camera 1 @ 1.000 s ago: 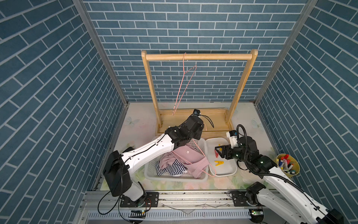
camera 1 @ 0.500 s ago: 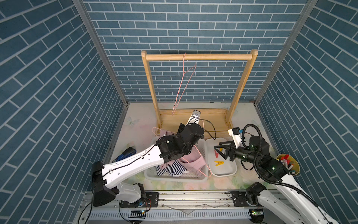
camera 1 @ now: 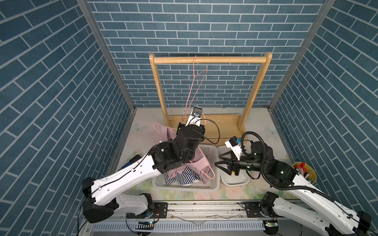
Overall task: Remove the clothespins securing tank tops to the hanger
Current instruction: Pick up the hanger from the basket, then remove the tank top from the hanger.
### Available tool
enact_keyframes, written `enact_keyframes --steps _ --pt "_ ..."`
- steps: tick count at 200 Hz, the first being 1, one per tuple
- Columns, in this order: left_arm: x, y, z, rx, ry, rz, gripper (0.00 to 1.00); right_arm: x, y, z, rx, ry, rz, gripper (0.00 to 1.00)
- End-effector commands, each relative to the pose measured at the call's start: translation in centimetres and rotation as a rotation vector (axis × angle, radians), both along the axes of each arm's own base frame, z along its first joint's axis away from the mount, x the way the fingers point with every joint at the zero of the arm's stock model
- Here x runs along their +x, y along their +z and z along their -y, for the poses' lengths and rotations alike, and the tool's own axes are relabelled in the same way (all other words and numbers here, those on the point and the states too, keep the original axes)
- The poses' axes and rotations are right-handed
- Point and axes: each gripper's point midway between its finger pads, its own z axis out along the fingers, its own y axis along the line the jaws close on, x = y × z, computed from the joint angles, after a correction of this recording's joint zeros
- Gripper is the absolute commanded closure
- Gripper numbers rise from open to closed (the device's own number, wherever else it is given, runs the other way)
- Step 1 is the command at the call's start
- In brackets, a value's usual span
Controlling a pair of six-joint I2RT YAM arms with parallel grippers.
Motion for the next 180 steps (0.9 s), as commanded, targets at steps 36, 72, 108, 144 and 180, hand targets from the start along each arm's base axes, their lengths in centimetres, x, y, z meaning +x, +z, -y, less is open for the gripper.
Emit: enact_keyframes --steps 36,72,108,144,180 --pt "-0.3 5.3 -0.3 -0.082 -0.014 0.108 1.0 -1.2 2.1 -1.6 0.033 0.144 0.132 0.31" --pt "-0.2 6.5 0.0 -0.091 -0.028 0.127 1.0 -1.7 3.3 -2.5 0.075 0.19 0.192 0.3" --pt "-0.4 7.2 0.2 -0.114 -0.052 0.139 1.0 -1.7 5.3 -3.1 0.13 0.218 0.261 0.28" --pt "-0.8 7.5 0.2 -0.135 -0.074 0.14 1.0 0.8 5.6 -4.1 0.094 0.132 0.289 0.32" --pt "-1.0 7.6 -0.3 -0.153 -0.075 0.145 1.0 1.5 5.9 -5.2 0.095 0.136 0.285 0.38"
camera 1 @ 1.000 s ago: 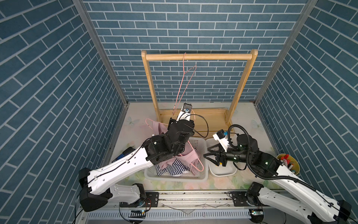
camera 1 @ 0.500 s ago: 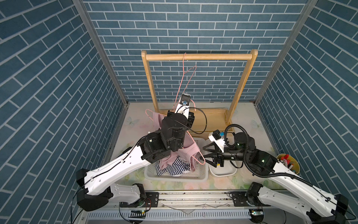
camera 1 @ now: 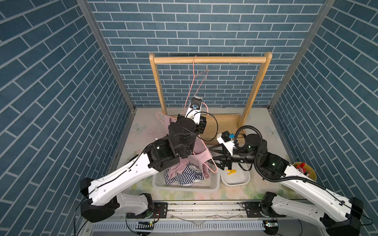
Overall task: Remove the clothespins securing tank tops to the hanger
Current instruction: Remove the tank top from the hanger.
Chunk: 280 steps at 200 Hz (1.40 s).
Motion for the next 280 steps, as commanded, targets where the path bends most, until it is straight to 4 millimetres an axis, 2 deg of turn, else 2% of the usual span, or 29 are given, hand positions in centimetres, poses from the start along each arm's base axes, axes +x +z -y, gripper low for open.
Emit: enact_keyframes --steps 1,20,38,57,91,145,199,229,253,280 --pt "-0.7 2.2 -1.1 -0.077 -0.01 0.039 1.0 0.6 1.9 -0.7 0.039 -0.004 0.076 0.38" --pt "-0.7 2.2 -1.3 -0.072 -0.002 0.042 1.0 1.0 1.8 -0.9 0.048 -0.019 0.08 0.54" --pt "-0.4 1.9 -1.6 -0.046 0.026 0.042 1.0 1.1 1.9 -0.5 0.055 -0.039 0.091 0.82" --pt "0.2 1.3 -1.9 -0.023 0.06 0.041 1.0 1.3 2.3 0.3 0.068 -0.079 0.111 1.0" --pt "1.4 0.6 -3.2 0.019 0.143 0.031 1.0 1.5 2.2 2.1 0.061 -0.157 0.144 1.0" --pt "2.3 1.3 -4.7 0.038 0.201 0.042 1.0 1.1 2.2 4.7 0.077 -0.231 0.179 1.0" --pt "2.1 4.1 -5.8 0.031 0.229 0.084 1.0 2.0 -0.1 6.3 0.051 -0.332 0.169 1.0" --pt "1.9 5.4 -6.0 -0.004 0.224 0.106 1.0 2.2 -0.7 6.0 0.057 -0.334 0.163 1.0" --pt "1.8 5.7 -6.0 -0.036 0.215 0.11 1.0 2.3 -1.3 4.8 0.048 -0.298 0.141 1.0" --pt "1.4 6.2 -6.1 -0.071 0.191 0.121 1.0 2.9 -2.5 4.5 0.032 -0.316 0.128 1.0"
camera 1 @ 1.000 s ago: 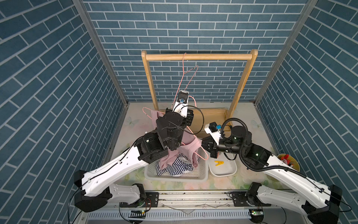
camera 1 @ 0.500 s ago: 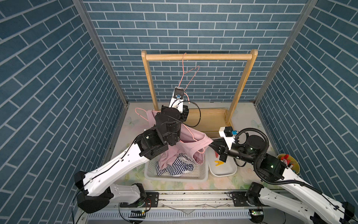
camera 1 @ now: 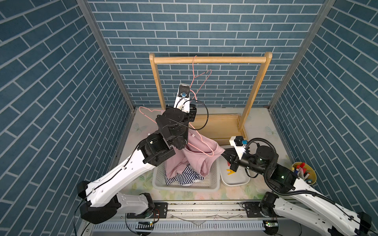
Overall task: Remove the clothespins securing tank tops to the hanger
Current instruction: Remove the tank top from the hanger.
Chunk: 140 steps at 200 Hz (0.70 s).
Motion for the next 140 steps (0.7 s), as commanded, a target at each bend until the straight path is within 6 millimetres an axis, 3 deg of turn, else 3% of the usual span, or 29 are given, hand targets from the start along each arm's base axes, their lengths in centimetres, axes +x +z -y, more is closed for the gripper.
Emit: enact_keyframes --steps 1,15,29,56,74,85,104,140 --pt "-0.5 1.8 -1.0 -0.062 -0.01 0.038 1.0 0.3 -0.3 -0.4 0.016 -0.004 0.004 1.0" --pt "-0.9 2.1 -0.9 -0.093 -0.046 0.034 1.0 0.3 -0.8 -0.5 0.013 -0.001 -0.006 1.0" --pt "-1.2 2.0 -0.7 -0.124 -0.086 0.02 1.0 0.4 -1.6 -0.5 0.003 -0.007 -0.016 0.94" --pt "-1.7 1.4 -0.2 -0.172 -0.151 0.005 1.0 1.6 -4.4 -0.2 -0.041 -0.074 -0.055 0.86" --pt "-1.7 0.8 -0.1 -0.18 -0.158 -0.005 1.0 2.1 -6.0 0.0 -0.036 -0.113 -0.071 0.68" --pt "-1.8 0.5 0.1 -0.188 -0.17 -0.014 1.0 2.2 -6.6 0.2 -0.033 -0.125 -0.082 0.65" --pt "-1.9 -0.1 0.6 -0.2 -0.207 -0.033 1.0 2.1 -6.3 0.5 -0.024 -0.132 -0.089 0.5" --pt "-2.4 -1.6 1.6 -0.224 -0.274 -0.077 1.0 0.5 -3.5 0.2 0.04 -0.046 -0.051 0.42"
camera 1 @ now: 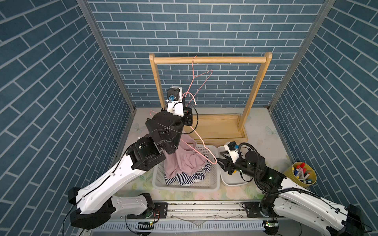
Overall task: Remove the clothespins securing tank tops to the hanger
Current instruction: Remove the tank top from the hanger.
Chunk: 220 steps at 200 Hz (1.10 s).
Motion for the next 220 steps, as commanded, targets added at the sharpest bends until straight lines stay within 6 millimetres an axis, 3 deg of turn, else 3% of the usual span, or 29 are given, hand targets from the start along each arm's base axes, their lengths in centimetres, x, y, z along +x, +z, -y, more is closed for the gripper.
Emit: enact_keyframes --steps 1,29,56,110,181,220 --pt "-0.5 -1.0 0.7 -0.034 -0.069 -0.032 1.0 -0.8 3.8 -0.6 0.102 0.051 0.048 0.42" --pt "-1.1 -2.0 0.9 -0.052 -0.104 -0.058 1.0 -1.4 5.8 -2.5 0.143 0.169 0.052 0.38" --pt "-1.8 -2.1 0.8 -0.06 -0.117 -0.056 1.0 -0.6 6.8 -4.5 0.205 0.257 0.035 0.37" --pt "-3.8 -1.6 2.6 -0.076 -0.193 -0.052 1.0 1.7 5.3 -9.0 0.251 0.372 -0.067 0.31" --pt "-6.2 0.0 4.5 -0.087 -0.281 -0.023 1.0 2.2 7.9 -11.5 0.3 0.479 0.017 0.24" --pt "-7.0 0.7 5.4 -0.081 -0.306 -0.01 1.0 3.4 9.0 -14.0 0.303 0.545 0.031 0.24"
